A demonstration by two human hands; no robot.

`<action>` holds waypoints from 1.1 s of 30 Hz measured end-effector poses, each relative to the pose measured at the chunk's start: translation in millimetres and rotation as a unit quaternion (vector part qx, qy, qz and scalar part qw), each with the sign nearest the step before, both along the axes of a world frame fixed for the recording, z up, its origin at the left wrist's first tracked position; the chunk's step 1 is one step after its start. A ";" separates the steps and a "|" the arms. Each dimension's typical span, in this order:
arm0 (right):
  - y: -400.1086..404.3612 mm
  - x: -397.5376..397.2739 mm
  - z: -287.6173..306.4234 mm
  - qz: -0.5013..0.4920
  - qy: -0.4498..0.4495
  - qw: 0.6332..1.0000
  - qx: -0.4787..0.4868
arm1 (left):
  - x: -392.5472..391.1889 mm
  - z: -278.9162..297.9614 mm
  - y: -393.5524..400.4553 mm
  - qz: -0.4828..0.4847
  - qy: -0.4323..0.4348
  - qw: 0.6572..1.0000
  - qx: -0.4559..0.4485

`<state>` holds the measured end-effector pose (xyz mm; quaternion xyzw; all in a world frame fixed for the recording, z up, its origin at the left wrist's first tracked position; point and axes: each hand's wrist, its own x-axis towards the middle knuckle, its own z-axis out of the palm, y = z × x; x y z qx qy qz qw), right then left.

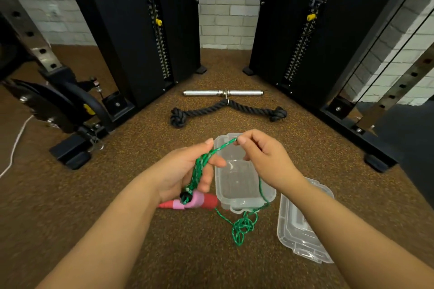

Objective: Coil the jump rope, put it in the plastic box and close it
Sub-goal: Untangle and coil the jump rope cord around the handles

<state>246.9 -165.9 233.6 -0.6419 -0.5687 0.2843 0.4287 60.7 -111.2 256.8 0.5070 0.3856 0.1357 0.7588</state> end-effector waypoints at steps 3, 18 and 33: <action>-2.0 -5.2 -13.4 0.020 -0.138 0.990 -0.016 | 3.5 5.3 -2.0 0.002 -0.074 0.995 -0.061; -18.6 -36.6 11.6 0.179 -0.180 0.967 0.027 | 8.6 4.9 -0.6 0.131 0.005 0.990 0.057; -2.8 -11.3 13.8 0.027 0.074 0.996 -0.035 | -3.9 4.1 -3.7 -0.081 0.023 0.994 0.071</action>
